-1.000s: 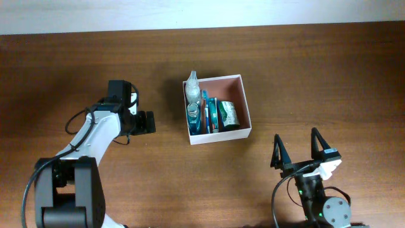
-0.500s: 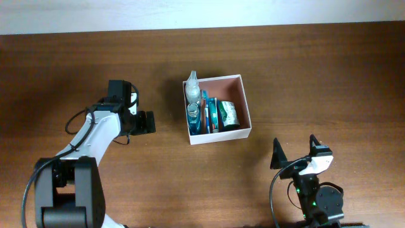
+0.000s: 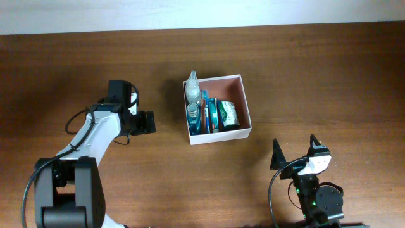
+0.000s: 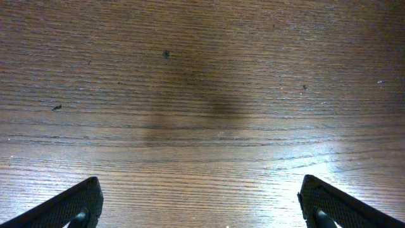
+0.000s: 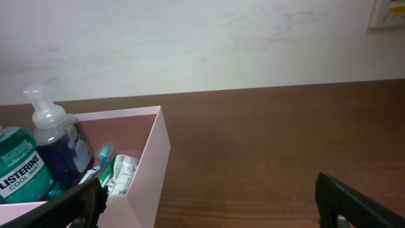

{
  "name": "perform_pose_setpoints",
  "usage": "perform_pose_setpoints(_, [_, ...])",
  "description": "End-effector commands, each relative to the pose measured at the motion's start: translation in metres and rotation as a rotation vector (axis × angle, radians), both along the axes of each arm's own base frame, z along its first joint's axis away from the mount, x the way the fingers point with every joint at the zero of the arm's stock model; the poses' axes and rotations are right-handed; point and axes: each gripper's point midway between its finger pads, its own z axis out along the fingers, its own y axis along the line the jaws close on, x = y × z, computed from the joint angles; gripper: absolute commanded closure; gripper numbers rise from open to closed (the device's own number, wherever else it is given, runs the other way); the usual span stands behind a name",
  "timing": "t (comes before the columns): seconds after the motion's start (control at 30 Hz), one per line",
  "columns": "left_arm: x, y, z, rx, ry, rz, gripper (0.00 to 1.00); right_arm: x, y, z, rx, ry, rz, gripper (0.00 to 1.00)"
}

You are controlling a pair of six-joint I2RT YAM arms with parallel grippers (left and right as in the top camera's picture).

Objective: Pack container

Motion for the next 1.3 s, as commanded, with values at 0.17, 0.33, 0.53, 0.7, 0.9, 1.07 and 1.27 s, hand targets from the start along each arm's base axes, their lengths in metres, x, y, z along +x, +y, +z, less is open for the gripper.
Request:
perform_pose_setpoints(0.17, [-0.002, 0.002, -0.004, 0.007, 0.011, 0.005, 0.01, 0.000, -0.003, -0.003, -0.012, 0.007, -0.013, 0.02])
perform_pose_setpoints(0.33, [-0.002, 0.002, -0.004, 0.007, 0.011, 0.005, 0.01, 0.000, -0.003, -0.003, -0.012, 0.007, -0.013, 0.02])
perform_pose_setpoints(0.53, [-0.002, 0.002, -0.004, 0.007, 0.011, 0.005, 0.01, 0.000, -0.003, -0.003, -0.012, 0.007, -0.013, 0.02])
perform_pose_setpoints(0.7, [-0.002, 0.002, -0.004, 0.007, 0.011, 0.005, 0.01, 0.000, -0.003, -0.003, -0.012, 0.007, -0.013, 0.02])
perform_pose_setpoints(0.9, [0.002, 0.001, 0.011, 0.005, -0.033, 0.004, 0.01, 0.000, -0.003, -0.003, -0.012, 0.007, -0.013, 0.02])
perform_pose_setpoints(1.07, [0.009, 0.001, 0.054, -0.001, -0.160, 0.005, 0.01, 0.000, -0.003, -0.003, -0.012, 0.007, -0.013, 0.01])
perform_pose_setpoints(1.27, [0.003, 0.001, 0.125, -0.010, -0.368, 0.005, 0.01, 0.000, -0.003, -0.003, -0.012, 0.007, -0.013, 0.02])
